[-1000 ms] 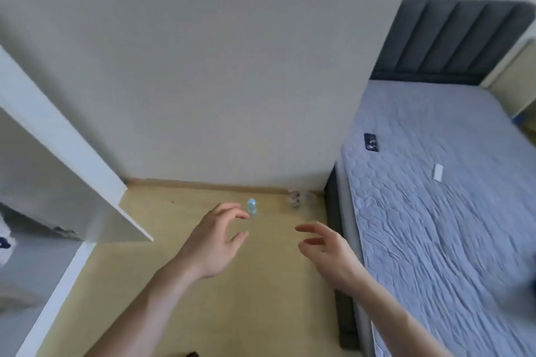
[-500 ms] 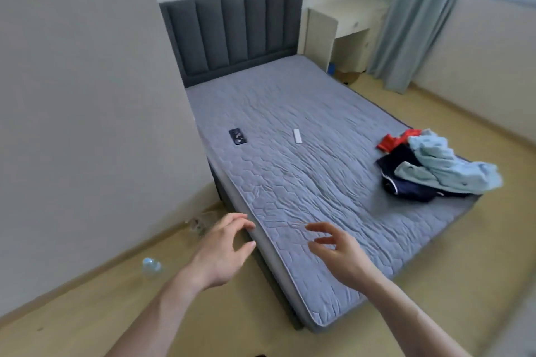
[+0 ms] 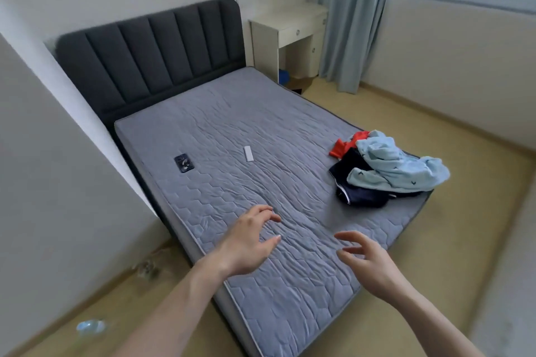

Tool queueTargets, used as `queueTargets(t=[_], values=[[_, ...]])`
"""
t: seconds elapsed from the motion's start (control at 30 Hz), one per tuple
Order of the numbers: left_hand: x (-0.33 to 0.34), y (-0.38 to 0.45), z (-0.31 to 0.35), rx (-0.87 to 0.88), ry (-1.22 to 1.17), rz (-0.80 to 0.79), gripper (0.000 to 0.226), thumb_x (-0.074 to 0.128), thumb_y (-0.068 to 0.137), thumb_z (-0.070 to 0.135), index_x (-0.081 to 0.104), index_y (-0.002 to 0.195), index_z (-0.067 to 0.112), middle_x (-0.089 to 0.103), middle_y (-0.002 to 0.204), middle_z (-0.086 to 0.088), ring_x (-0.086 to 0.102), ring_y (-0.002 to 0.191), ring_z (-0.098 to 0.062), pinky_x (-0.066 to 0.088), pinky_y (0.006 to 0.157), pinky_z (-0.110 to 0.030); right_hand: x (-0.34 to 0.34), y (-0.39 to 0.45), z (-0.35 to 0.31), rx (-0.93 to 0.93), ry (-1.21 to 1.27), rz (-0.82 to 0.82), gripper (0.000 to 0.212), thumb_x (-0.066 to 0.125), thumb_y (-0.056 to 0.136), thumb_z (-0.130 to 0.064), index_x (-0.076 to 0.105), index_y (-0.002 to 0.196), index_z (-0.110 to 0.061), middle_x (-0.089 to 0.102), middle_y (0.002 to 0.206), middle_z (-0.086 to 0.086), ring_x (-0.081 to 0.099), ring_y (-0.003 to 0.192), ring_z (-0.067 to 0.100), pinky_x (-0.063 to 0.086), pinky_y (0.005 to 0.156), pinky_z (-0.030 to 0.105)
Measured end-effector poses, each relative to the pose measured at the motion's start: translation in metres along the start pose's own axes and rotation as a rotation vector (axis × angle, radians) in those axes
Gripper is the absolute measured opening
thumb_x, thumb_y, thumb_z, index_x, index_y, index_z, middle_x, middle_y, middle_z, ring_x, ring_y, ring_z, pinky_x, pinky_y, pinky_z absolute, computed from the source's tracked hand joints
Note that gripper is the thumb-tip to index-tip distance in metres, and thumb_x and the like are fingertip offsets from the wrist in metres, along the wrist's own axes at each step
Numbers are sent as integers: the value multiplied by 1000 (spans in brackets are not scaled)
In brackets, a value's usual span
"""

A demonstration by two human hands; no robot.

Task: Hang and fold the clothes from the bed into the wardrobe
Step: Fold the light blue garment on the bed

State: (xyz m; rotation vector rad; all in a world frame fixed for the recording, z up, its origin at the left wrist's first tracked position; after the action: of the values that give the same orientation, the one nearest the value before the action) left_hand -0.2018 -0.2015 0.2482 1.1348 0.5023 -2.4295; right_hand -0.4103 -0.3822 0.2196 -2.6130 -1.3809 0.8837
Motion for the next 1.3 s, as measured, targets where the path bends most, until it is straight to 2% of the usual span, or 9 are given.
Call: queueTargets(t=[0.17, 0.33, 0.47, 0.6, 0.77, 0.87, 0.97, 1.07, 1.3], values=[[37, 69, 56, -97, -29, 47, 38, 64, 97, 40, 59, 133, 29, 44, 147, 13, 43, 138, -7, 34, 115, -25, -86, 57, 32, -5, -61, -84, 25, 68, 96, -28, 64, 116, -43, 66, 117, -23, 61, 111, -4, 51, 78, 18], [56, 126, 94, -196, -34, 87, 40, 63, 98, 42, 58, 135, 31, 42, 151, 13, 40, 141, -8, 33, 119, -30, -157, 121, 45, -27, -132, -136, 27, 66, 97, -26, 62, 119, -42, 64, 117, -21, 60, 112, -3, 48, 67, 12], [56, 161, 103, -247, -39, 110, 38, 64, 98, 40, 58, 135, 30, 41, 149, 14, 42, 139, -8, 34, 118, -30, -180, 178, 42, -27, -154, -177, 29, 65, 96, -23, 63, 120, -40, 66, 116, -8, 64, 96, 1, 51, 55, 14], [51, 188, 89, -315, -53, 157, 35, 64, 98, 40, 58, 132, 33, 41, 148, 17, 43, 137, -6, 34, 114, -26, -185, 234, 28, -39, -158, -242, 28, 65, 95, -26, 64, 119, -41, 67, 111, -3, 70, 82, 12, 50, 51, 18], [57, 230, 74, -359, -60, 150, 35, 62, 98, 41, 56, 132, 34, 40, 149, 17, 42, 138, -6, 32, 116, -27, -195, 287, 18, -50, -190, -280, 28, 66, 94, -31, 63, 116, -46, 68, 110, -6, 69, 93, 7, 53, 61, 19], [59, 263, 74, -355, -51, 146, 36, 63, 98, 41, 57, 132, 33, 41, 148, 16, 42, 138, -7, 31, 115, -24, -210, 318, 20, -51, -218, -259, 29, 65, 92, -26, 65, 115, -45, 71, 105, -6, 71, 87, 10, 52, 57, 20], [62, 297, 84, -349, -46, 131, 37, 63, 97, 42, 58, 132, 31, 41, 149, 14, 43, 138, -8, 30, 115, -24, -230, 346, 26, -43, -247, -254, 28, 66, 94, -24, 65, 117, -40, 70, 104, -6, 67, 88, 4, 44, 54, 12], [68, 337, 99, -332, -31, 115, 39, 64, 96, 42, 58, 133, 30, 42, 149, 12, 44, 138, -10, 32, 117, -27, -254, 380, 41, -53, -260, -244, 28, 67, 93, -21, 67, 116, -36, 68, 113, -11, 64, 100, 0, 47, 63, 16], [96, 445, 135, -376, -4, 104, 39, 62, 97, 43, 56, 134, 31, 40, 148, 16, 45, 135, -9, 33, 114, -25, -321, 483, 102, -42, -285, -249, 29, 68, 92, -18, 66, 117, -32, 65, 120, -5, 63, 99, 4, 46, 73, 21]])
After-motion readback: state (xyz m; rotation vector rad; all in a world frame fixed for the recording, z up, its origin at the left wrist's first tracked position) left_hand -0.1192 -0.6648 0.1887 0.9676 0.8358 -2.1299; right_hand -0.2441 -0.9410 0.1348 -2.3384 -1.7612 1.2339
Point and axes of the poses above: each hand's wrist, its own y-axis towards the middle knuckle, its own x-axis out of the palm, z = x × y, the point moved 4 cm from there along y, towards the middle knuckle
